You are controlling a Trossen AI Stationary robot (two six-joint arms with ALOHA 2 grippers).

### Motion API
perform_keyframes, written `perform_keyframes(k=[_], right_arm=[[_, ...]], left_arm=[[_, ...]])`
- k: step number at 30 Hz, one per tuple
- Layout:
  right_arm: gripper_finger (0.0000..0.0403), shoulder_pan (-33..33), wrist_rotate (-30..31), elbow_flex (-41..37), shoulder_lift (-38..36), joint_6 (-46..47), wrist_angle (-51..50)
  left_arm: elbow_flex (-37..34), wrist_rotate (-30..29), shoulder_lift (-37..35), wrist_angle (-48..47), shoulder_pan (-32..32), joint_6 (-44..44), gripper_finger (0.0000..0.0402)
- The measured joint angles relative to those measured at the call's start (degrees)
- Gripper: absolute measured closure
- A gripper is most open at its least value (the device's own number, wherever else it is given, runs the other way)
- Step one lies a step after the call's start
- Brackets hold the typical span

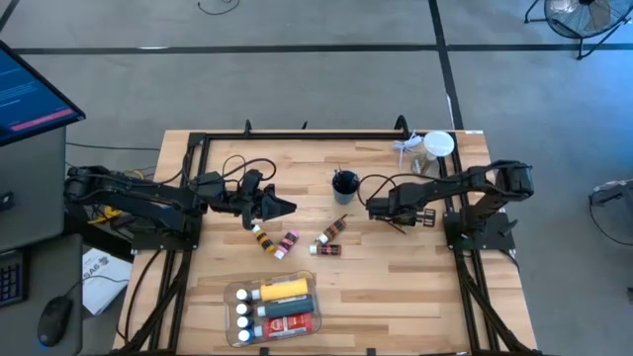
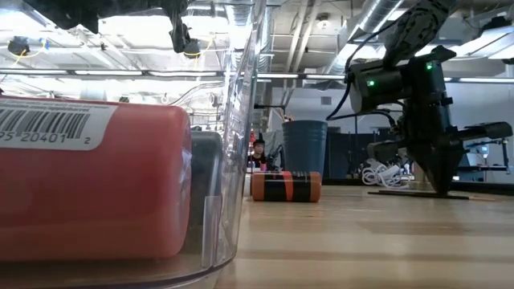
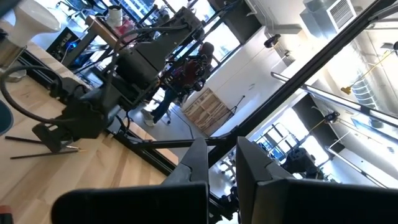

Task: Pick & Place Paint Supplies
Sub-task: Adjust the paint brushes on the table, then put the bottom small brown paint bottle into the transparent bin

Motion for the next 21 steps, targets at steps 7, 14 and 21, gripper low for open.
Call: perform_keyframes(k=[7,14,21], right_arm=[[0.0403,2.9,-0.3,0.0,-0.1,0.3,0.1],[0.0403,5.1,-0.9,0.0,-2.8,3.6,0.1],[0.0403,7.4,1.1,0.0,-8.3,4.9,0.2]], left_arm=[[0.0,0.0,0.0,0.0,0.0,0.0,0.04],[0.0,0.1,0.0,0.0,0.0,0.0,0.04],[0.0,0.1,0.0,0.0,0.0,0.0,0.04]])
